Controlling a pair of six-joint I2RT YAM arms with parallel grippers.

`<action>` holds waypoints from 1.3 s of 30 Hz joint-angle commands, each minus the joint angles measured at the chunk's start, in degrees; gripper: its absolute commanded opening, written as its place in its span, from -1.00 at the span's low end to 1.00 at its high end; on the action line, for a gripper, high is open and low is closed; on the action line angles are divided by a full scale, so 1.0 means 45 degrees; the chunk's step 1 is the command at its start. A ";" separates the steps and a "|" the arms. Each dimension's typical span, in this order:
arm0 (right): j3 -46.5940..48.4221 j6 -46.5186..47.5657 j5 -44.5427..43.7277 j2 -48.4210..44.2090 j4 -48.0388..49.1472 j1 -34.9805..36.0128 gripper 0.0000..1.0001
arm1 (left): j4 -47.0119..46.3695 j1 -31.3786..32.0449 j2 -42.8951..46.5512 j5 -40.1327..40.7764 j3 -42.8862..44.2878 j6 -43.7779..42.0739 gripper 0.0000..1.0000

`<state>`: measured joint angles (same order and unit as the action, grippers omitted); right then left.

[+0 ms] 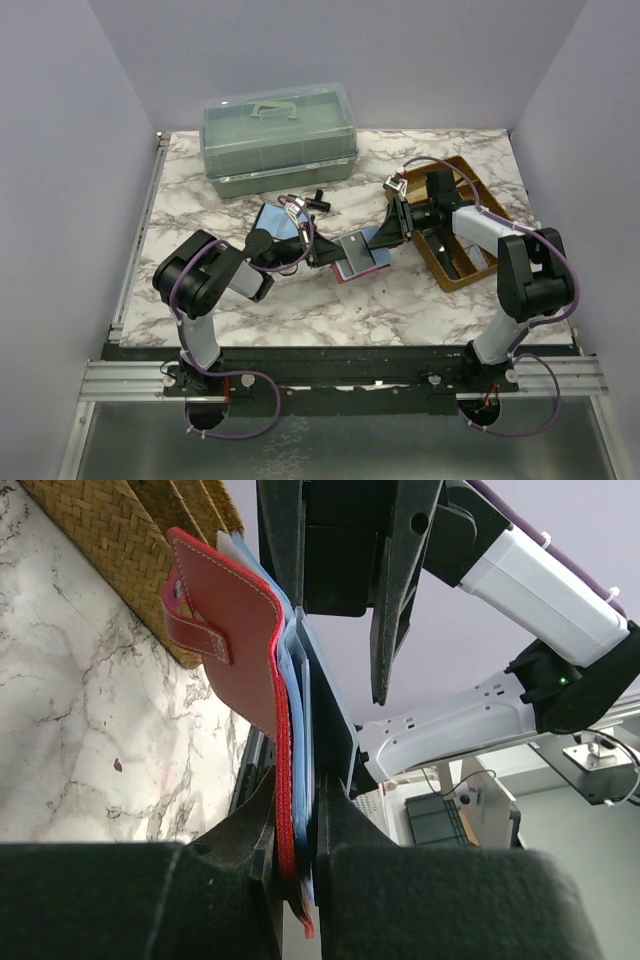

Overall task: Take the credit cards out of the card holder
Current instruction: Remove the credit card from the card holder.

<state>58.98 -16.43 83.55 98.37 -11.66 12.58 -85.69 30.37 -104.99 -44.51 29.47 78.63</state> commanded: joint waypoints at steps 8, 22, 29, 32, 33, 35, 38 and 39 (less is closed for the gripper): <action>0.0554 0.0693 -0.1588 0.0266 -0.1143 0.0151 0.08 | -0.2070 0.0238 0.0087 0.0881 0.0228 -0.0546 -1.00; 0.0963 0.0994 -0.2669 0.0700 -0.1607 0.0542 -0.26 | -0.2033 0.0770 -0.0065 0.2180 0.0022 -0.0836 -1.00; 0.0902 0.0812 -0.1863 0.0677 -0.1265 0.0545 -0.98 | -0.1898 0.0759 -0.0010 0.2295 -0.0226 -0.0908 -1.00; 0.0721 0.0645 -0.1354 0.0477 -0.0877 0.0473 -1.00 | -0.1914 0.0665 0.0010 0.2233 -0.0431 -0.0894 -1.00; 0.0594 0.0462 -0.1107 0.0383 -0.0581 0.0382 -1.00 | -0.1981 0.0613 0.0028 0.2184 -0.0519 -0.0882 -1.00; 0.0240 -0.0110 -0.0638 0.0236 0.0224 0.0063 -1.00 | -0.2068 0.0468 0.0137 0.2088 -0.0754 -0.0868 -1.00; -0.0107 -0.0473 -0.0467 0.0057 0.0753 -0.0470 -1.00 | -0.2056 0.0206 0.0475 0.1782 -0.1061 -0.0948 -1.00; -0.0181 -0.0564 -0.0479 -0.0023 0.0823 -0.0564 -1.00 | -0.2069 0.0146 0.0586 0.1610 -0.1079 -0.0950 -1.00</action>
<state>60.05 -15.92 77.82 100.64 -12.53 12.53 -84.90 32.21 -105.06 -35.51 26.24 75.40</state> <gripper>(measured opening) 0.006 0.114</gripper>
